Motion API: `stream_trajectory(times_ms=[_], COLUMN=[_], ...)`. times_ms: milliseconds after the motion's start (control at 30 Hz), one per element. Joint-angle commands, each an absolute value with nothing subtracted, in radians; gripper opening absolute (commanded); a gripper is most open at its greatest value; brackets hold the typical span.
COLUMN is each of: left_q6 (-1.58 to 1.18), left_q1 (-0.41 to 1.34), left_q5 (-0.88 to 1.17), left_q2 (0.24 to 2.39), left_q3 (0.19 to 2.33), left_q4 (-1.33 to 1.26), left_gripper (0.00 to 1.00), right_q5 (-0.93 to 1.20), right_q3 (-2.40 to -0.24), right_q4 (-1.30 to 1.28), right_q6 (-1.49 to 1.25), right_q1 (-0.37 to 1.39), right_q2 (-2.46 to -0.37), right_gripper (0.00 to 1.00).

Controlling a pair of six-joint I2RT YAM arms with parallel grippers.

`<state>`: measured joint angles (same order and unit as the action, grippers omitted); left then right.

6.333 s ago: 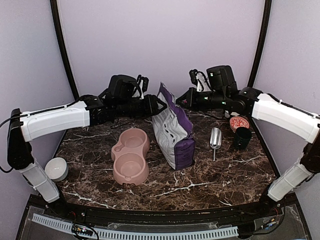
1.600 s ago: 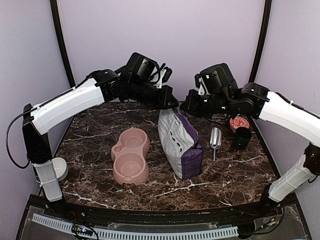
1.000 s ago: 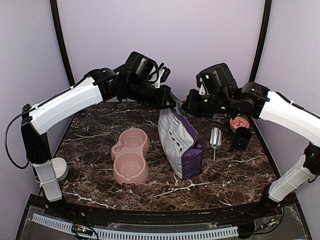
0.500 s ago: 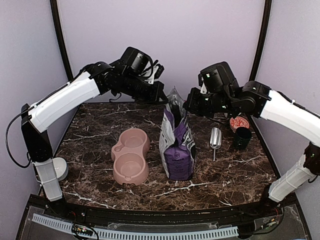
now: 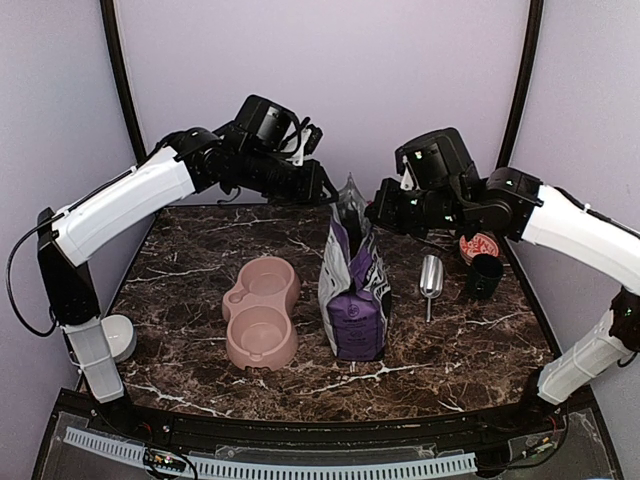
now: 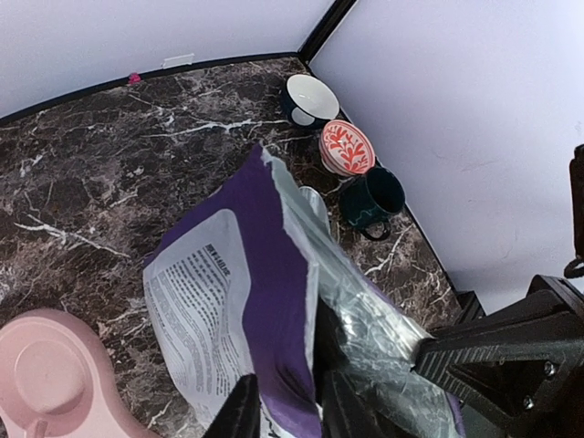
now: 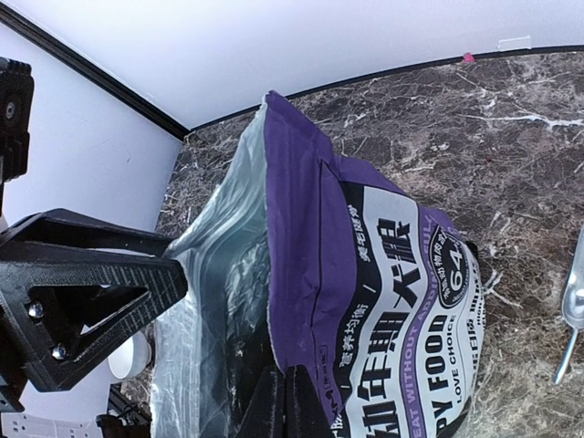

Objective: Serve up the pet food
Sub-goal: Open the seal of the pet food bag.

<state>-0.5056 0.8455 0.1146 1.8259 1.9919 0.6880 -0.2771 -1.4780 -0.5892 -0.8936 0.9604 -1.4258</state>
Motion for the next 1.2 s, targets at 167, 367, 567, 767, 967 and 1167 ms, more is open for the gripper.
stream_trajectory(times_ms=[167, 367, 567, 767, 967, 1167], left_q6=[-0.530, -0.536, -0.546, -0.549, -0.551, -0.555], left_q1=[0.865, 0.867, 0.871, 0.883, 0.891, 0.891], left_q5=[0.093, 0.089, 0.136, 0.169, 0.198, 0.231], left_q2=[1.711, 1.686, 1.684, 1.707, 1.742, 1.791], left_q3=[1.913, 1.880, 1.864, 1.873, 1.873, 1.884], left_q4=[0.678, 0.669, 0.641, 0.620, 0.602, 0.571], left_gripper=[0.46, 0.54, 0.54, 0.55, 0.54, 0.44], right_q5=[-0.256, -0.244, -0.204, -0.188, -0.151, -0.149], right_q3=[-1.442, -1.438, -1.450, -1.453, -1.439, -1.433], right_q4=[-0.485, -0.474, -0.476, -0.493, -0.488, -0.488], right_q6=[-0.813, -0.775, -0.756, -0.762, -0.768, -0.759], right_q1=[0.974, 0.955, 0.938, 0.937, 0.936, 0.935], right_q2=[-1.360, -1.350, -1.361, -1.398, -1.434, -1.453], right_gripper=[0.15, 0.38, 0.50, 0.52, 0.49, 0.33])
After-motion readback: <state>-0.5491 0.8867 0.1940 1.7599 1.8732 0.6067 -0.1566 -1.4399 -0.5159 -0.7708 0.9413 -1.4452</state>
